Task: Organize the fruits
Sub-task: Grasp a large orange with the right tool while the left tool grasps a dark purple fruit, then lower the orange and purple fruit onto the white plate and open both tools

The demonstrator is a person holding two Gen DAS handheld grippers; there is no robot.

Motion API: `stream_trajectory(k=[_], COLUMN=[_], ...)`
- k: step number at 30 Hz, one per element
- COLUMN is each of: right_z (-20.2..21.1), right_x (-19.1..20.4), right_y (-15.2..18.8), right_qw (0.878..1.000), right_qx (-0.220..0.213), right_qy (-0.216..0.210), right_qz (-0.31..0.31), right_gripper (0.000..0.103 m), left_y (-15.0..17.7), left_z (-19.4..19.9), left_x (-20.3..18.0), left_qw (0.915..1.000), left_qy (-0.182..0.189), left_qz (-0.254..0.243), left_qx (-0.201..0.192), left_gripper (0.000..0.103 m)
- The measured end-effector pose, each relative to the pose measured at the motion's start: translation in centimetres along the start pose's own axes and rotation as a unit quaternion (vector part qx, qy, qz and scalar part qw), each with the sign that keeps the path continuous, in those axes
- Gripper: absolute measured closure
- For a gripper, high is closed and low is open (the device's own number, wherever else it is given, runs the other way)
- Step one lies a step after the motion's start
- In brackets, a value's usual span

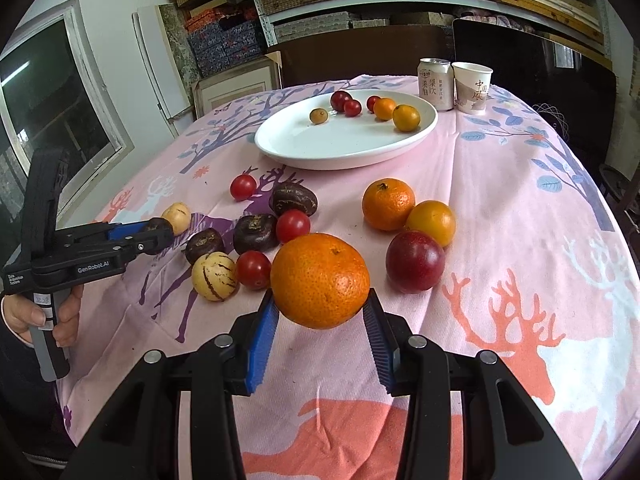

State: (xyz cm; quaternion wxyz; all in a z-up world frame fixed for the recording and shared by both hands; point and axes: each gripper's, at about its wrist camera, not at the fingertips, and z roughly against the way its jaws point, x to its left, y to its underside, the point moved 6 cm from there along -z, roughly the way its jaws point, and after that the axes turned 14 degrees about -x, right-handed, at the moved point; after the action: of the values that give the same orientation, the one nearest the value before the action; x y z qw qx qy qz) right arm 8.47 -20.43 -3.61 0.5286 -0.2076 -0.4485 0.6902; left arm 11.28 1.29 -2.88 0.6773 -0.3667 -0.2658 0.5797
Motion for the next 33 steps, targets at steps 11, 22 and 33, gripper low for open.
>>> stream_trajectory(k=[11, 22, 33], right_z=[0.5, -4.7, -11.0], right_x=[0.6, 0.1, -1.5], right_y=[-5.6, -10.5, -10.0], right_qw=[0.998, 0.997, 0.999], right_qx=[-0.062, -0.075, -0.016], right_qy=[-0.003, 0.008, 0.032], right_qz=[0.018, 0.031, 0.026], right_gripper=[0.059, 0.059, 0.059], left_y=[-7.3, -10.3, -10.0], left_z=[-1.2, -7.8, -12.7], left_x=[-2.8, -3.8, -3.4], left_qw=[0.9979, 0.9975, 0.9978], left_qy=[0.006, -0.007, -0.018], left_qz=[0.024, 0.060, 0.064], left_qx=[-0.060, -0.037, -0.010], left_gripper=[0.062, 0.062, 0.062])
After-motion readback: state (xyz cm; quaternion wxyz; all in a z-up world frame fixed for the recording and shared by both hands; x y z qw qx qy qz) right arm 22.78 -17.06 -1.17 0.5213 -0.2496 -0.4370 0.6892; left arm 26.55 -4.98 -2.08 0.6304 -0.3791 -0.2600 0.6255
